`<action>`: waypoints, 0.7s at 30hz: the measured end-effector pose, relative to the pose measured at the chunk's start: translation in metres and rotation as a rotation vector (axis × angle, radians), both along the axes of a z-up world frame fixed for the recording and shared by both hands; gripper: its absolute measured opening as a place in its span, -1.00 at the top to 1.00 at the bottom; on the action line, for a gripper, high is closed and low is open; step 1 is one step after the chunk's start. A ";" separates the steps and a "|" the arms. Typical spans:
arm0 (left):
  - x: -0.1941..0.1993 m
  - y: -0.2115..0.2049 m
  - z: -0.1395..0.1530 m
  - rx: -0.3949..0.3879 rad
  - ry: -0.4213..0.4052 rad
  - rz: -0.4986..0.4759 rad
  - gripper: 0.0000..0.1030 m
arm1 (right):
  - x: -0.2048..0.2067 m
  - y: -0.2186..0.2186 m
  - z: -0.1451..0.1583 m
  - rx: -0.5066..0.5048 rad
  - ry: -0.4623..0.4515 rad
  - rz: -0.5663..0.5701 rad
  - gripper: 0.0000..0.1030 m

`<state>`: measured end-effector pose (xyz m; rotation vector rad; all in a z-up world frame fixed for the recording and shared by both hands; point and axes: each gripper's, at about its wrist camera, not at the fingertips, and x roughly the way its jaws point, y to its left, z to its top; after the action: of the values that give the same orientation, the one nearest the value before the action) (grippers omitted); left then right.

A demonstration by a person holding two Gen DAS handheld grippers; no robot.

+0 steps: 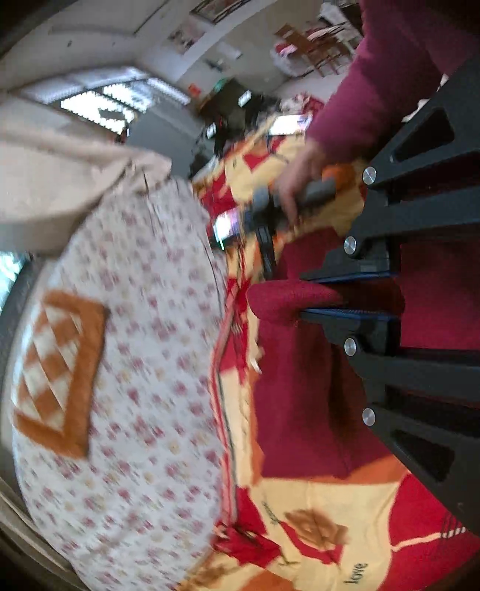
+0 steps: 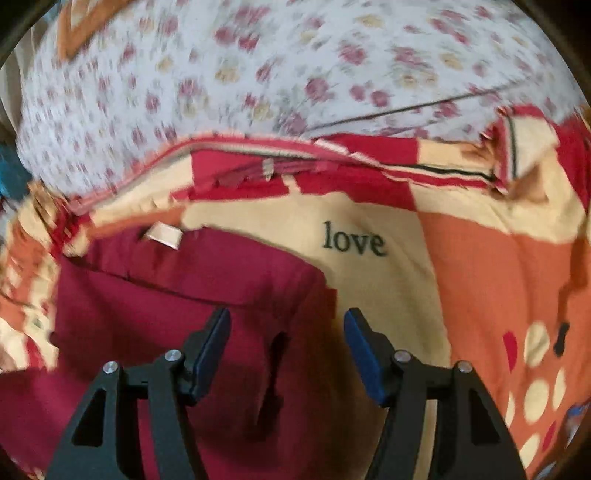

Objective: Fold small clothes

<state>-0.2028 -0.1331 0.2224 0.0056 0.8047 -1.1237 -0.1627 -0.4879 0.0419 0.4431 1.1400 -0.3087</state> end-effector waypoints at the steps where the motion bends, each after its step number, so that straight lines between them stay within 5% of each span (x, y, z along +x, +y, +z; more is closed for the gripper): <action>1: -0.008 0.000 0.010 -0.018 -0.018 -0.020 1.00 | 0.008 0.006 -0.006 -0.027 0.047 0.043 -0.29; 4: -0.021 0.001 0.034 -0.048 -0.072 -0.057 1.00 | 0.007 0.010 -0.011 -0.163 0.142 0.105 -0.26; 9: -0.021 -0.011 0.043 -0.030 -0.114 -0.071 1.00 | -0.034 -0.027 0.012 -0.138 0.084 0.048 -0.27; 12: -0.006 -0.020 0.028 -0.006 -0.075 -0.038 1.00 | -0.060 -0.045 0.031 -0.338 0.100 -0.059 -0.27; 17: 0.007 -0.025 0.007 0.025 -0.020 -0.008 1.00 | -0.091 -0.048 0.050 -0.052 -0.085 -0.049 -0.27; 21: -0.004 -0.023 0.017 0.012 -0.047 -0.027 1.00 | -0.071 -0.015 0.050 -0.043 -0.081 0.062 -0.27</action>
<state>-0.2066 -0.1562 0.2398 0.0527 0.7712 -1.1406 -0.2338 -0.5033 0.0921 0.3782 1.0642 -0.2583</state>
